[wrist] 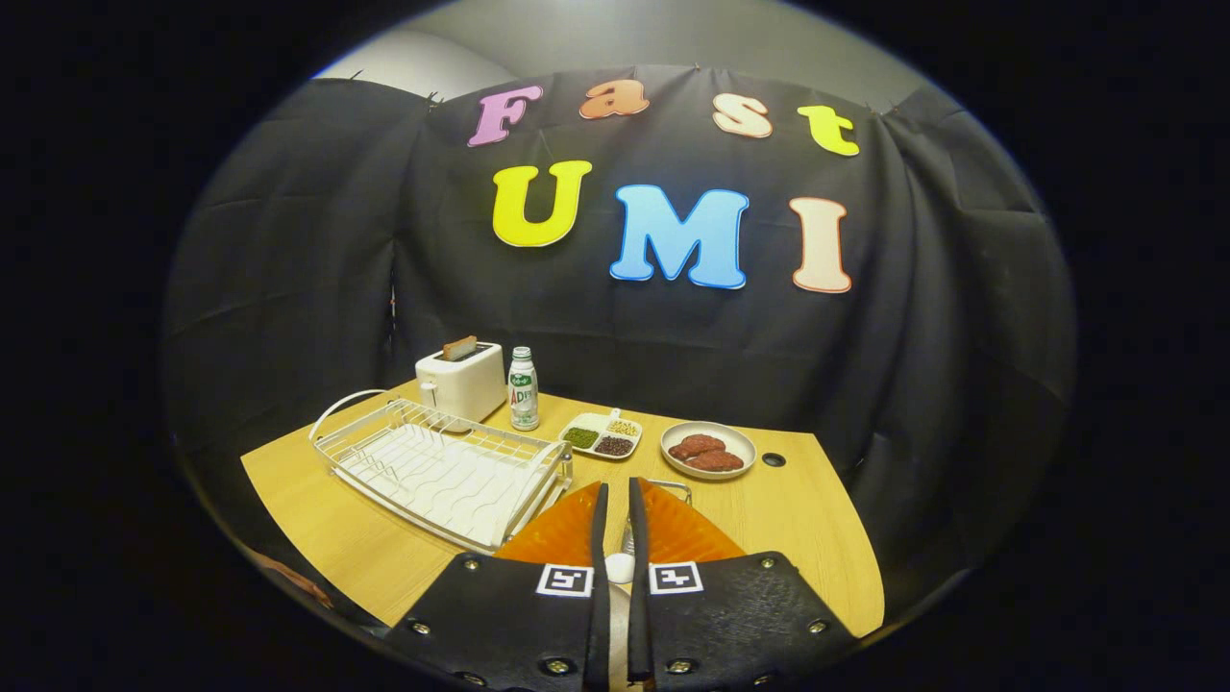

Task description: Take the plate from the dish rack, then take the spoon from the basket and place it into the plate.

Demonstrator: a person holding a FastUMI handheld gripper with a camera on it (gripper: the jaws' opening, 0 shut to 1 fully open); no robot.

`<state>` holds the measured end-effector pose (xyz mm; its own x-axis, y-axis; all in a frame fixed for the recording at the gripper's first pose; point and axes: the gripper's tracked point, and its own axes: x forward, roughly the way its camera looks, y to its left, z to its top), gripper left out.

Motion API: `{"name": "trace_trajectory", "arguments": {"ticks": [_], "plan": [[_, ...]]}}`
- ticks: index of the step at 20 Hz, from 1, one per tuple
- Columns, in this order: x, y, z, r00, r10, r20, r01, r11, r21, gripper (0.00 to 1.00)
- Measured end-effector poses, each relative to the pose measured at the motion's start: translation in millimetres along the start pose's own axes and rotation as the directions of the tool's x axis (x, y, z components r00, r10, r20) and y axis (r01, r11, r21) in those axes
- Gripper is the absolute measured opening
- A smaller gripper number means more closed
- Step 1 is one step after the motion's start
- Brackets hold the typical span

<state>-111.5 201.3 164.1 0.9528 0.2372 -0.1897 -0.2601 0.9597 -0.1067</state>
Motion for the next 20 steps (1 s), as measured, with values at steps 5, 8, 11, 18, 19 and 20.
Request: {"name": "trace_trajectory", "arguments": {"ticks": [5, 8, 11, 18, 19, 20], "plan": [[7.3, 15.4, -19.7, 0.997, 0.031, -0.072, -0.030, 1.000, 0.006, 0.07], [15.1, 30.0, -31.9, 0.990, 0.070, -0.124, -0.071, 0.998, 0.002, 0.07], [24.5, 39.4, -40.0, 0.984, 0.090, -0.154, -0.093, 0.996, -0.016, 0.07], [44.6, 59.8, -56.8, 0.968, 0.136, -0.212, -0.144, 0.989, -0.024, 0.07], [46.7, 61.3, -59.6, 0.966, 0.139, -0.219, -0.148, 0.989, -0.025, 0.07], [47.9, 62.9, -61.5, 0.964, 0.144, -0.226, -0.153, 0.988, -0.024, 0.07]]}}
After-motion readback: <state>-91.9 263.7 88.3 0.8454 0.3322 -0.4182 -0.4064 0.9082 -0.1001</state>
